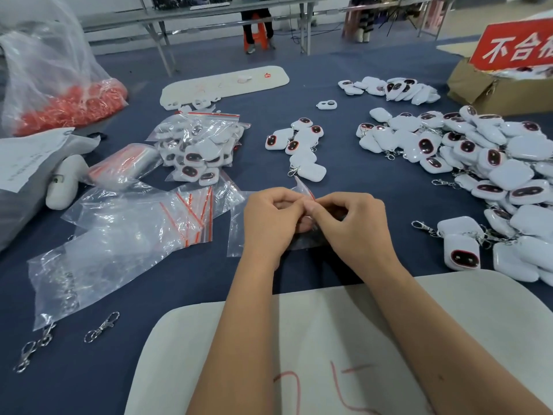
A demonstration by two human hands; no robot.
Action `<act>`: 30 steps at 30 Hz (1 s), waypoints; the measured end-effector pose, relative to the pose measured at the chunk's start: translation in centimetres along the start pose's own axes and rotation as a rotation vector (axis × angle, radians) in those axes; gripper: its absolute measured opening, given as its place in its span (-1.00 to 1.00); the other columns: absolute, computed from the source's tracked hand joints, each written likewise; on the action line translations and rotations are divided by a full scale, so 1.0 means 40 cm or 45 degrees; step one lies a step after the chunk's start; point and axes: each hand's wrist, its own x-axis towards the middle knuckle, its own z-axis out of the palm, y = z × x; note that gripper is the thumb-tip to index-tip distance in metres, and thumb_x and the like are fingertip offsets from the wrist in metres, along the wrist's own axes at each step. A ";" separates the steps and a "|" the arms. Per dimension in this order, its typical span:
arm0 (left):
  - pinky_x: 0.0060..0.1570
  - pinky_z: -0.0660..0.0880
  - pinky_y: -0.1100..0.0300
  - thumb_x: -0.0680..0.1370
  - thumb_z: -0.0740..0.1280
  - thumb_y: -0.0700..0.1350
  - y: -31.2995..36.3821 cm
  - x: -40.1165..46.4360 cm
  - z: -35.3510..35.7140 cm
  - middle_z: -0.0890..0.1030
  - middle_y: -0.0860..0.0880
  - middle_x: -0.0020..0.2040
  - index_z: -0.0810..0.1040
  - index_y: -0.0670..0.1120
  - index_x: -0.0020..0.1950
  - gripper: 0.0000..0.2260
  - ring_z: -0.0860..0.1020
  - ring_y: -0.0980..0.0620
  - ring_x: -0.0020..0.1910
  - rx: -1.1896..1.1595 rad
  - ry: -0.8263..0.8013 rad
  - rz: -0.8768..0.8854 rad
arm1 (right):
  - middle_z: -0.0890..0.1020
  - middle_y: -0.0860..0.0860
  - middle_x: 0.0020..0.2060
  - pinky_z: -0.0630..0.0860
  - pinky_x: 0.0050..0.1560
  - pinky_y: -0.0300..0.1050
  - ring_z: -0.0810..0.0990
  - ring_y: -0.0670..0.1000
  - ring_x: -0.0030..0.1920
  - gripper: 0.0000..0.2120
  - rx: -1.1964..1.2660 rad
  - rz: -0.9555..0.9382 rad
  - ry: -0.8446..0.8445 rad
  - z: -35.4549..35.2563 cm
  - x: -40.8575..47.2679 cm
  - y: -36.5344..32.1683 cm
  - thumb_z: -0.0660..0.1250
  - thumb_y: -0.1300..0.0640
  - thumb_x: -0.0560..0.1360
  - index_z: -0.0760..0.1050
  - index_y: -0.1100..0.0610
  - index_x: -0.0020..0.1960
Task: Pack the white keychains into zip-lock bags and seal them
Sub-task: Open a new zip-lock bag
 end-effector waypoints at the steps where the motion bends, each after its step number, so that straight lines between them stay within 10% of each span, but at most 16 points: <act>1: -0.34 0.59 0.26 0.57 0.42 -0.32 -0.001 0.001 0.000 0.69 -0.16 -0.32 0.70 -0.22 -0.14 -0.88 0.61 0.05 -0.42 0.000 -0.008 0.003 | 0.71 -0.20 -0.33 0.46 -0.21 -0.37 0.65 -0.23 -0.26 -0.88 0.006 0.005 -0.001 -0.001 0.001 0.000 0.48 0.04 0.57 0.77 0.00 -0.11; 6: -0.42 0.50 0.25 0.62 0.37 -0.25 -0.001 0.006 -0.002 0.66 -0.12 -0.29 0.63 -0.18 -0.15 -0.84 0.55 0.06 -0.42 0.137 -0.062 0.060 | 0.61 0.00 -0.46 0.45 -0.27 -0.03 0.50 0.04 -0.38 -0.72 0.000 0.087 0.006 -0.001 0.008 0.004 0.40 0.11 0.61 0.70 0.10 -0.25; 17: -0.33 0.39 0.16 0.61 0.41 0.07 -0.005 0.005 0.031 0.51 -0.06 -0.41 0.49 -0.27 -0.25 -0.56 0.40 0.07 -0.39 0.405 0.014 0.218 | 0.59 0.00 -0.47 0.40 -0.36 -0.07 0.42 -0.01 -0.42 -0.74 0.175 0.090 0.016 -0.010 0.003 0.006 0.41 0.14 0.61 0.71 0.12 -0.25; 26: -0.33 0.36 0.16 0.53 0.40 -0.11 0.005 0.012 -0.019 0.45 0.01 -0.46 0.41 -0.14 -0.41 -0.66 0.36 0.11 -0.43 0.497 0.002 0.344 | 0.51 0.06 -0.51 0.41 -0.30 -0.04 0.42 0.06 -0.43 -0.66 -0.050 0.236 0.395 -0.020 0.012 0.032 0.41 0.18 0.56 0.54 0.23 -0.37; 30: -0.38 0.35 0.21 0.35 0.35 -0.09 0.033 0.007 -0.050 0.41 -0.04 -0.49 0.39 -0.22 -0.43 -0.74 0.34 0.08 -0.44 0.484 0.014 0.373 | 0.65 -0.06 -0.35 0.51 -0.18 -0.10 0.59 0.02 -0.29 -0.85 -0.310 0.143 0.228 -0.020 0.009 0.026 0.38 0.22 0.54 0.64 0.12 -0.21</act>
